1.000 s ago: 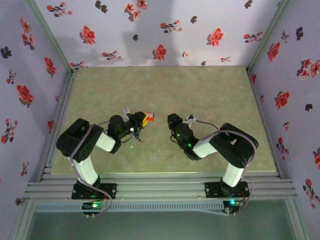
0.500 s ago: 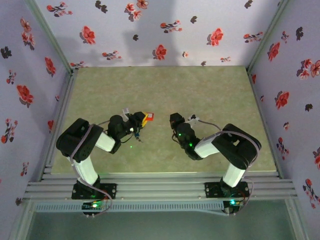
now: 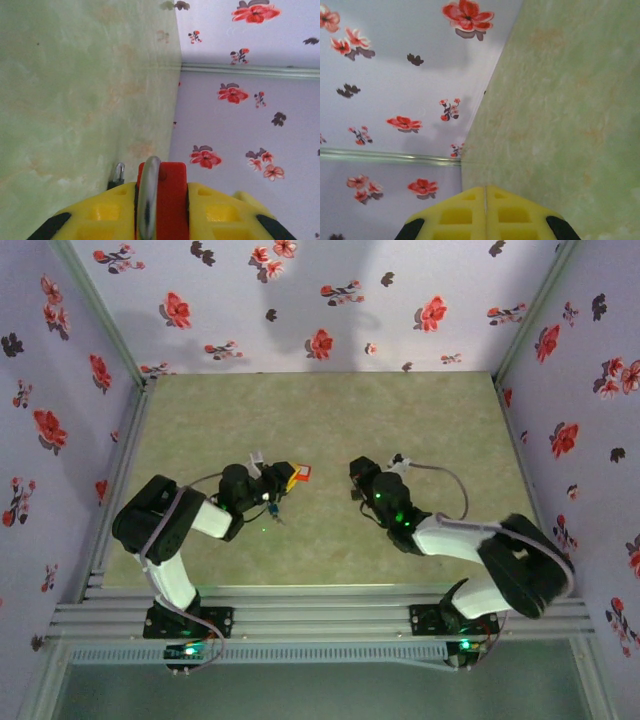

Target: Lock with the key

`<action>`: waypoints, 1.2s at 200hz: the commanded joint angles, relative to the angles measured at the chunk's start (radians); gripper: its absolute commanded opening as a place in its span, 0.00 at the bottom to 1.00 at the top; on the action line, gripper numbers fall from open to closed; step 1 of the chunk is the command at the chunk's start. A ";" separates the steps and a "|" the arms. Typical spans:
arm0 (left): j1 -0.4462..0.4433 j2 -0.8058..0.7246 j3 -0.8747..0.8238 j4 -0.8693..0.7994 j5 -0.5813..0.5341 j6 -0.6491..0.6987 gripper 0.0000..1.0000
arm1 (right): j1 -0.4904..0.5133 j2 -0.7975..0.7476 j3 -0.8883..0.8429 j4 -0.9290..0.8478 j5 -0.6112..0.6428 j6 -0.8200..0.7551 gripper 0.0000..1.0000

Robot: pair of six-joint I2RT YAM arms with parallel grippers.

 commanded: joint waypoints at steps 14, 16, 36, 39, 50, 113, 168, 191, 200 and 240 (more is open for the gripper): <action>0.008 -0.106 0.092 -0.307 0.051 0.222 0.00 | -0.020 -0.211 0.066 -0.415 0.006 -0.254 0.00; 0.009 -0.113 0.097 -0.337 0.053 0.236 0.00 | -0.022 -0.221 0.070 -0.434 0.006 -0.263 0.00; 0.008 -0.161 0.169 -0.562 0.052 0.365 0.00 | -0.048 -0.310 0.092 -0.571 -0.006 -0.345 0.00; 0.007 -0.165 0.178 -0.586 0.052 0.387 0.00 | -0.054 -0.323 0.093 -0.587 -0.012 -0.351 0.00; 0.007 -0.172 0.226 -0.701 0.054 0.455 0.00 | -0.076 -0.367 0.090 -0.640 -0.028 -0.379 0.00; -0.020 -0.087 0.429 -1.018 0.142 0.701 0.00 | -0.191 -0.522 0.126 -0.929 -0.166 -0.556 0.00; -0.057 -0.012 0.539 -1.188 0.127 0.796 0.00 | -0.208 -0.597 0.138 -1.066 -0.215 -0.664 0.00; -0.063 0.011 0.574 -1.235 0.127 0.816 0.00 | -0.210 -0.601 0.143 -1.097 -0.246 -0.689 0.00; -0.065 0.017 0.584 -1.245 0.129 0.819 0.00 | -0.210 -0.603 0.144 -1.106 -0.255 -0.695 0.00; -0.073 0.045 0.633 -1.299 0.117 0.843 0.00 | -0.210 -0.625 0.119 -1.110 -0.283 -0.702 0.00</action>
